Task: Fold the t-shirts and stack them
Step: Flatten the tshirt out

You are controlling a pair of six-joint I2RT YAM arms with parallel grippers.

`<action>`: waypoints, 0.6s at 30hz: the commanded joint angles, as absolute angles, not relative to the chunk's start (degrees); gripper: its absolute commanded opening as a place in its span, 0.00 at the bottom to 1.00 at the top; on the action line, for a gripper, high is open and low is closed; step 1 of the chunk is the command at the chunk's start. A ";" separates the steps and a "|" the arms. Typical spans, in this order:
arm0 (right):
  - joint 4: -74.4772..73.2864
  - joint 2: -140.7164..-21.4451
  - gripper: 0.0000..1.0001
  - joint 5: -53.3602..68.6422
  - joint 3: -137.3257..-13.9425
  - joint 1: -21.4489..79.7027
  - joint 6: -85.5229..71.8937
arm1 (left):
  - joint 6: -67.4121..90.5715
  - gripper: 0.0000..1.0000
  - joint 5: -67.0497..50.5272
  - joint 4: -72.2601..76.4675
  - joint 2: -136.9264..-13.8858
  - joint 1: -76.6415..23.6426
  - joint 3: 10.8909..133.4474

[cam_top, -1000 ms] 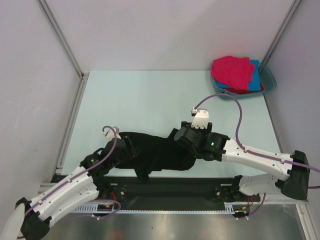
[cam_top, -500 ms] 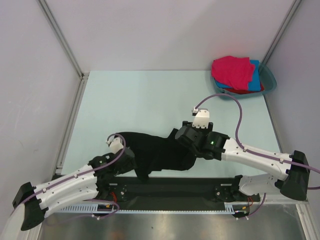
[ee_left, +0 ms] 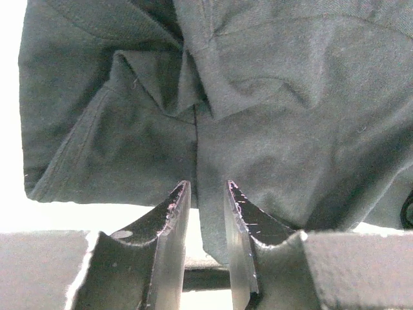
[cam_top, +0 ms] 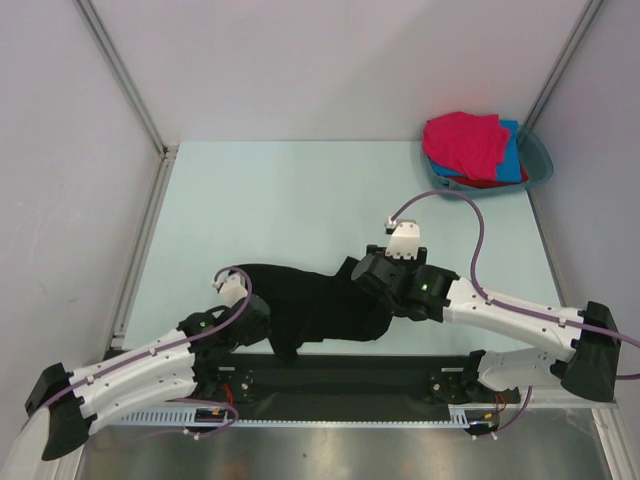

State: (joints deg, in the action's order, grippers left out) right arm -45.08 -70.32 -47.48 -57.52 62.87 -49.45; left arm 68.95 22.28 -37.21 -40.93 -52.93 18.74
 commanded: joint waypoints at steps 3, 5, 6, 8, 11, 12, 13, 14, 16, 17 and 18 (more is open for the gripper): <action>-45.17 -68.55 0.75 -48.43 -56.95 62.67 -50.54 | 68.38 0.33 21.01 -32.35 -42.80 -53.35 18.11; -45.52 -68.38 0.75 -48.60 -56.87 62.75 -50.89 | 68.38 0.33 20.22 -30.95 -43.50 -53.35 17.49; -45.61 -68.12 0.75 -48.69 -56.78 62.67 -50.98 | 68.29 0.33 20.04 -30.50 -44.03 -53.44 17.32; -45.79 -67.94 0.75 -48.87 -56.60 62.58 -51.06 | 68.29 0.30 19.86 -29.62 -44.56 -53.35 16.88; -46.05 -67.68 0.75 -48.87 -56.51 62.49 -51.42 | 68.12 0.13 19.77 -29.18 -45.26 -53.44 16.87; -46.05 -67.68 0.75 -48.95 -56.34 62.49 -51.50 | 68.03 0.07 19.69 -29.01 -45.35 -53.44 16.79; -45.97 -67.68 0.75 -48.96 -56.34 62.40 -51.50 | 67.94 0.00 19.69 -28.92 -45.53 -53.44 16.87; -45.97 -67.68 0.75 -48.87 -56.34 62.40 -51.59 | 67.85 0.00 19.69 -28.92 -45.44 -53.44 16.87; -45.97 -67.76 0.75 -48.95 -56.34 62.40 -51.68 | 67.42 0.00 19.77 -28.83 -45.26 -53.44 17.05; -45.97 -67.76 0.75 -48.96 -56.25 62.40 -51.59 | 67.06 0.00 19.86 -28.92 -44.83 -53.44 17.40; -45.79 -67.76 0.75 -48.96 -56.34 62.49 -51.59 | 66.54 0.00 19.95 -28.74 -44.39 -53.52 17.66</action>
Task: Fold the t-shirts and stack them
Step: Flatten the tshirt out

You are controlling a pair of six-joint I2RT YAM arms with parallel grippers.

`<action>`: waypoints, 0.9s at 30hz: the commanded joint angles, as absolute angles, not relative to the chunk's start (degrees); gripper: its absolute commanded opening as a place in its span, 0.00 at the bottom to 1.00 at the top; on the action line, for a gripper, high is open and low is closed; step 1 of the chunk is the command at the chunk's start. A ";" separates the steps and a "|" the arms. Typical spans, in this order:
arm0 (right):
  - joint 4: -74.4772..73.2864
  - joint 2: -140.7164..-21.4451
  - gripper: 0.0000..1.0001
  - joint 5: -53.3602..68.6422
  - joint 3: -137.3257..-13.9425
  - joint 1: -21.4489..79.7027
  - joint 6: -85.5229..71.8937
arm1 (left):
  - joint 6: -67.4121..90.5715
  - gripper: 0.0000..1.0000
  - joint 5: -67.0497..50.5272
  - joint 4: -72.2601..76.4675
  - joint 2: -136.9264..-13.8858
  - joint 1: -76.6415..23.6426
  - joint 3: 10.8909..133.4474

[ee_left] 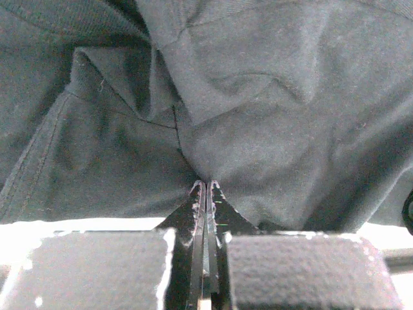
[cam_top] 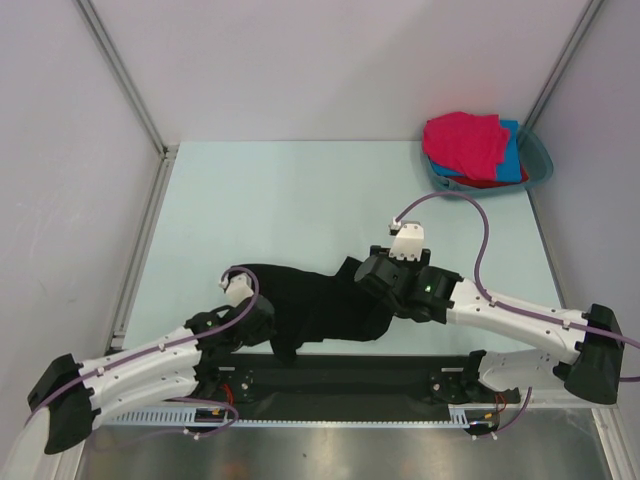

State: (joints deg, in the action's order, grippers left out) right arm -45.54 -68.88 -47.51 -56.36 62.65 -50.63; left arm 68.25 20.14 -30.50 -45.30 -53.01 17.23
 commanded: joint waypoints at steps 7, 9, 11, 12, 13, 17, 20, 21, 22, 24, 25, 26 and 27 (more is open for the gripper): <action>-46.05 -67.68 0.75 -49.57 -56.25 62.40 -50.80 | 57.85 0.00 26.27 -34.26 -38.15 -53.70 28.71; -46.23 -67.24 0.75 -50.01 -56.16 62.31 -50.80 | 56.17 0.00 29.08 -36.55 -37.71 -53.70 32.06; -46.32 -67.06 0.75 -50.18 -55.99 62.14 -50.71 | 54.59 0.00 29.97 -37.88 -37.62 -53.70 36.11; -46.32 -66.89 0.75 -50.27 -55.99 62.23 -50.71 | 53.62 0.00 30.67 -38.05 -37.44 -53.70 37.17; -46.41 -66.88 0.75 -50.27 -55.99 62.05 -50.71 | 53.09 0.00 30.85 -37.97 -37.18 -53.70 38.83; -46.23 -67.24 0.75 -50.36 -55.81 61.88 -50.80 | 48.88 0.00 34.70 -36.48 -37.44 -53.70 42.09; -45.53 -67.67 0.75 -50.36 -55.72 61.79 -50.01 | 45.71 0.00 40.68 -35.95 -40.16 -53.35 45.87; -45.44 -67.94 0.75 -50.45 -55.81 61.70 -49.84 | 43.79 0.00 42.52 -35.51 -41.12 -52.91 46.75; -45.27 -68.29 0.75 -50.36 -55.90 61.70 -49.14 | 43.07 0.00 44.71 -34.81 -42.61 -52.30 48.76; -44.91 -68.64 0.75 -50.28 -56.07 61.26 -48.26 | 39.75 0.00 44.22 -33.06 -43.85 -48.11 50.35; -43.87 -68.73 0.75 -49.75 -55.99 61.00 -47.29 | 38.68 0.00 43.08 -30.35 -44.12 -46.08 50.97; -43.34 -69.25 0.75 -47.66 -55.99 60.47 -45.11 | 37.89 0.00 40.11 -28.84 -44.47 -43.97 50.98; -42.72 -69.61 0.74 -46.59 -55.81 59.34 -44.39 | 35.88 0.00 38.51 -27.35 -44.39 -39.94 50.98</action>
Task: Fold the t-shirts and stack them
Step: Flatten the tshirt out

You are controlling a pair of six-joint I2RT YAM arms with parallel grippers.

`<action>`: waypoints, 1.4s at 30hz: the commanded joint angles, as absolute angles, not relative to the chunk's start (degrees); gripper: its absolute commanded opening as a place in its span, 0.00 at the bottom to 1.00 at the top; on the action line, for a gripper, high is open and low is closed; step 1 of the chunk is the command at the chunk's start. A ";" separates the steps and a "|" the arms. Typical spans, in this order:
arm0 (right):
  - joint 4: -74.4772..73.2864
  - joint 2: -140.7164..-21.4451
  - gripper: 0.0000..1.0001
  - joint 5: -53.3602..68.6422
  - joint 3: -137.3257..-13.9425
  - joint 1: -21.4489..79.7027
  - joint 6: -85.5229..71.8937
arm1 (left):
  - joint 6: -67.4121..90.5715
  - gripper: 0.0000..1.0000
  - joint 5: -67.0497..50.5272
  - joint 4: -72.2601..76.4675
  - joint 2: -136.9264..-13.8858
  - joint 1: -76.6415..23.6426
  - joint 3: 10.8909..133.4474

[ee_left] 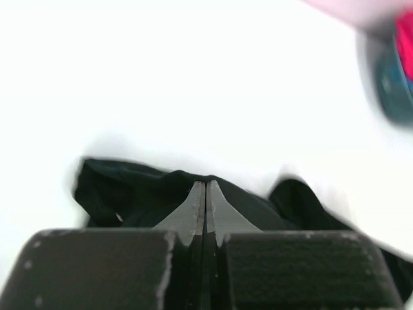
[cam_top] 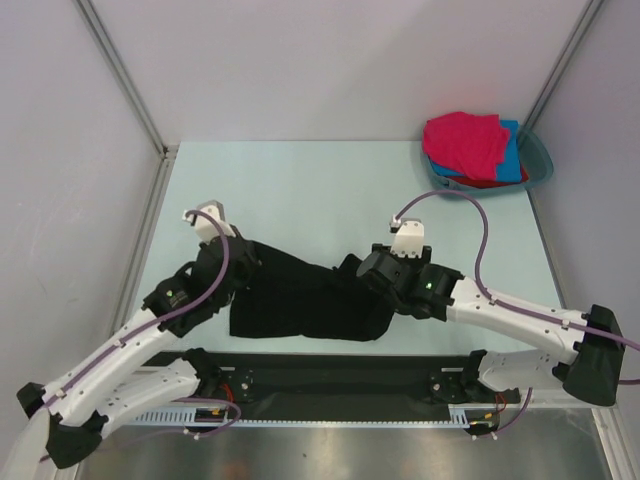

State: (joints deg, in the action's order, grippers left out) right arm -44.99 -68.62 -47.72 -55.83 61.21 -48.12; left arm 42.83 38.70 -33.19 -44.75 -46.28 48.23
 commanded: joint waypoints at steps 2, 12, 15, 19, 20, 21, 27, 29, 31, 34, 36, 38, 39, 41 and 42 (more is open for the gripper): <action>-41.31 -70.92 0.73 -42.73 -54.76 58.19 -42.99 | 34.46 0.00 36.22 -24.44 -45.17 -36.23 51.06; -37.00 -81.10 0.53 -34.27 -48.87 53.44 -45.78 | 29.80 0.00 28.32 -21.62 -50.35 -20.49 55.80; -38.92 -84.53 0.15 -35.42 -48.60 52.65 -48.59 | 29.27 0.00 24.89 -21.10 -51.32 -17.32 56.69; -44.37 -85.78 0.00 -39.01 -47.38 51.42 -55.95 | 29.09 0.00 21.81 -21.01 -52.64 -13.46 57.30; -46.21 -85.61 0.00 -40.07 -46.94 51.33 -58.68 | 29.00 0.00 21.45 -21.09 -53.08 -12.06 57.48; -51.45 -85.34 0.00 -42.60 -46.24 51.33 -62.02 | 28.92 0.00 21.10 -21.01 -53.17 -11.52 57.57; -72.55 -80.69 0.00 -47.55 -43.25 54.30 -92.78 | 28.92 0.00 18.72 -20.30 -53.88 -8.88 57.92; -78.71 -78.06 0.00 -48.43 -43.15 56.50 -102.06 | 29.09 0.00 18.02 -20.04 -54.49 -8.44 57.92; -82.69 -76.47 0.00 -49.47 -43.59 58.35 -108.42 | 29.00 0.00 17.58 -20.04 -54.84 -8.17 57.92; -82.36 -72.61 0.31 -53.07 -46.66 59.94 -106.45 | 29.09 0.00 16.70 -20.13 -55.02 -8.09 57.83; -76.86 -68.93 0.49 -57.36 -49.38 60.47 -96.93 | 29.09 0.00 16.26 -20.13 -55.11 -8.09 57.74; -70.44 -66.11 0.58 -59.32 -50.62 60.65 -86.55 | 29.09 0.00 16.00 -20.13 -55.02 -8.09 57.66; -61.18 -64.70 0.59 -59.67 -51.32 60.38 -79.87 | 29.09 0.00 15.65 -20.13 -55.02 -8.09 57.57; -52.78 -60.75 0.64 -59.07 -51.33 59.86 -62.72 | 29.09 0.00 15.29 -20.21 -55.02 -8.09 57.48; -42.03 -59.60 0.66 -54.62 -50.28 58.90 -56.23 | 29.18 0.00 15.03 -20.13 -54.93 -8.09 57.22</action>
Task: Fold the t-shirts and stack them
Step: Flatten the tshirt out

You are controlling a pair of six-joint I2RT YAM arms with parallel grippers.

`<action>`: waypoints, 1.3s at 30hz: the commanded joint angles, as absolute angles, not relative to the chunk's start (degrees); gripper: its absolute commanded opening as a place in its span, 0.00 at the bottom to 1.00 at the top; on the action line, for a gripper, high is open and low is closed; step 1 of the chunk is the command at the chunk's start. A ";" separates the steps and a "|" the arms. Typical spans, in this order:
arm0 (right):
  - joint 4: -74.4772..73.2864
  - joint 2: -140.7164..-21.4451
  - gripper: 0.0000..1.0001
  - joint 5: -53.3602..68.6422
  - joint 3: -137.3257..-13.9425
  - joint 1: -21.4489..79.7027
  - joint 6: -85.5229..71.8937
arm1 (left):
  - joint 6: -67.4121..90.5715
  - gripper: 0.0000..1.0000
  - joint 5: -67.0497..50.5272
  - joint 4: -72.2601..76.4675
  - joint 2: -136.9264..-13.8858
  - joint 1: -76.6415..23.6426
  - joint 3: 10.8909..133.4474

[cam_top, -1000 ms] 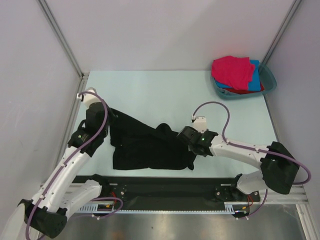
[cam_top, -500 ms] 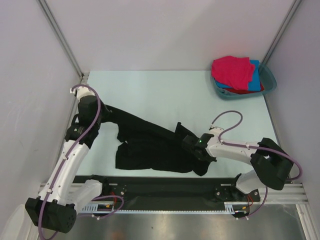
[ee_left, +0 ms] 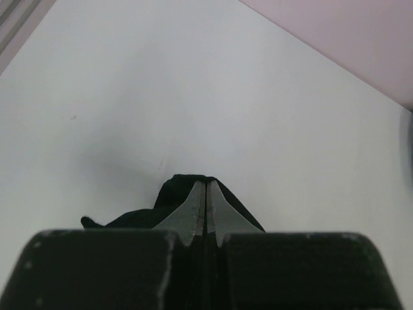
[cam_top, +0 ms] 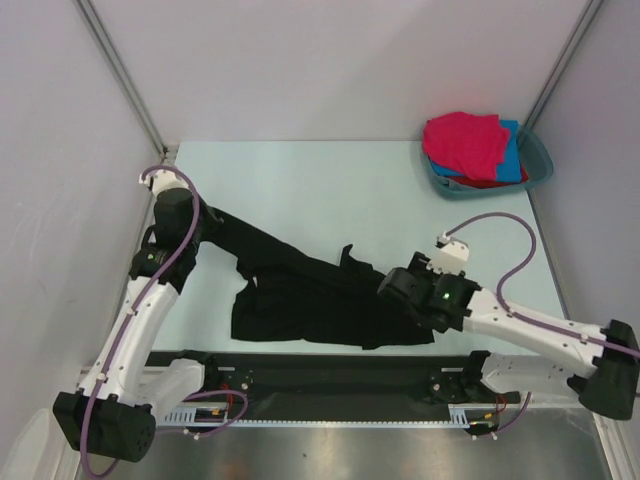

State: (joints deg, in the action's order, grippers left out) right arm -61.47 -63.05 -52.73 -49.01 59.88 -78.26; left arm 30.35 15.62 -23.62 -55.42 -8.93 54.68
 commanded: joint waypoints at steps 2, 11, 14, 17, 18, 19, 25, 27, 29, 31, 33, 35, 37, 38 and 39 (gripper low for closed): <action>-34.22 -58.18 0.65 -47.50 -49.75 53.65 -42.74 | 29.35 0.00 14.50 -19.95 -54.93 -8.09 56.95; -17.67 -74.95 0.60 -19.44 -55.97 43.60 -30.16 | 29.71 0.00 12.22 -19.42 -55.55 -8.09 56.51; -13.46 -80.32 0.59 -13.99 -58.26 42.37 -28.30 | 29.53 0.00 11.87 -19.51 -55.90 -8.09 56.51; -10.90 -83.05 0.59 -10.91 -59.85 41.22 -27.69 | 29.53 0.01 11.60 -19.42 -55.81 -8.09 56.51; -10.72 -84.19 0.59 -10.38 -61.33 41.05 -27.34 | 29.62 0.00 11.78 -19.51 -55.81 -8.09 56.60; -10.90 -84.81 0.59 -10.11 -61.96 40.70 -27.33 | 29.53 0.00 11.86 -19.60 -55.81 -8.09 56.60; -11.07 -90.51 0.59 -3.52 -65.65 39.55 -26.90 | 29.53 0.00 11.69 -19.51 -55.99 -8.09 56.69; -11.43 -91.84 0.58 -2.46 -66.27 39.55 -27.16 | 29.44 0.01 11.69 -19.51 -55.99 -8.09 56.69; -11.86 -93.42 0.57 -2.29 -66.80 39.46 -27.51 | 29.44 0.00 11.69 -19.51 -55.99 -8.09 56.78; -12.30 -94.56 0.55 -3.07 -67.32 39.46 -28.03 | 29.36 0.00 11.69 -19.69 -55.99 -8.09 56.87; -13.44 -95.44 0.53 -4.30 -67.67 39.29 -28.47 | 29.27 0.00 11.69 -19.86 -55.90 -8.09 57.04; -14.06 -96.32 0.53 -5.18 -67.94 39.29 -28.48 | 29.27 0.00 11.51 -19.78 -55.99 -8.09 57.04; -14.76 -96.94 0.52 -5.89 -68.11 39.29 -28.48 | 29.27 0.00 11.43 -19.77 -55.99 -8.09 56.95; -14.77 -97.20 0.52 -6.06 -68.29 39.29 -28.30 | 29.27 0.00 11.51 -19.78 -55.99 -8.09 56.95; -15.11 -97.99 0.52 -6.41 -68.47 39.29 -28.30 | 29.27 0.00 11.43 -19.78 -55.99 -8.09 56.95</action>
